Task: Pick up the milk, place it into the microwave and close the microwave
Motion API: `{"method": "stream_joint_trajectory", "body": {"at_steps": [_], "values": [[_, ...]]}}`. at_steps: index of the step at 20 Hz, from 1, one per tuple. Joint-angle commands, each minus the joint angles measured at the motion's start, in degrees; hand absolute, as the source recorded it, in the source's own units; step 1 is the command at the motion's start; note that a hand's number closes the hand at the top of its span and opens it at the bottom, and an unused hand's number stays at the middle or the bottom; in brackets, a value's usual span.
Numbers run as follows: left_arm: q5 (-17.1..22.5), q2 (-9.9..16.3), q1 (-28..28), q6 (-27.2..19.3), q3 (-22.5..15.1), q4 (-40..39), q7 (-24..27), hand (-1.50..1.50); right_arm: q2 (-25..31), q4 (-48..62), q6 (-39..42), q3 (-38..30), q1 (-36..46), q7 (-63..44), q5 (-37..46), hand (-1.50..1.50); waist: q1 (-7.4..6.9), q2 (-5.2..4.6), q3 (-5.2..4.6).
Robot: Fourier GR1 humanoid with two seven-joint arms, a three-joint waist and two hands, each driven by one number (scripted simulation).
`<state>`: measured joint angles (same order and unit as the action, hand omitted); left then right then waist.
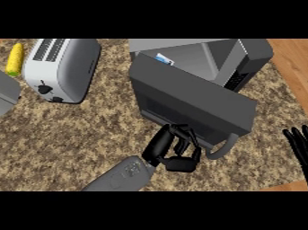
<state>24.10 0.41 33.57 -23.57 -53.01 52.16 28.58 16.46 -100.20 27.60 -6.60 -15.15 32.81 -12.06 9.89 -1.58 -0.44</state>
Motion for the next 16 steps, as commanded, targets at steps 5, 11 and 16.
{"method": "stream_joint_trajectory", "body": {"at_steps": [5, 11, 16], "values": [[9.52, -0.39, 5.14, -9.65, 2.85, 0.16, 1.68, 1.5, 4.66, -4.49, 1.77, -1.98, 1.76, -3.73, -1.75, -1.5, 2.34, -0.53, -0.11], [14.2, -0.4, 9.45, -15.09, 2.62, -1.5, 0.83, -1.5, 5.02, -4.7, 1.48, -3.96, 4.67, -4.59, -5.24, -1.5, 4.28, -1.17, 0.11], [17.68, -0.41, 12.97, -18.09, 3.57, -3.65, -1.14, -1.5, 10.81, -7.41, -1.35, -9.69, 7.98, -3.87, 0.74, -1.5, 6.83, -1.22, 0.03]]}}
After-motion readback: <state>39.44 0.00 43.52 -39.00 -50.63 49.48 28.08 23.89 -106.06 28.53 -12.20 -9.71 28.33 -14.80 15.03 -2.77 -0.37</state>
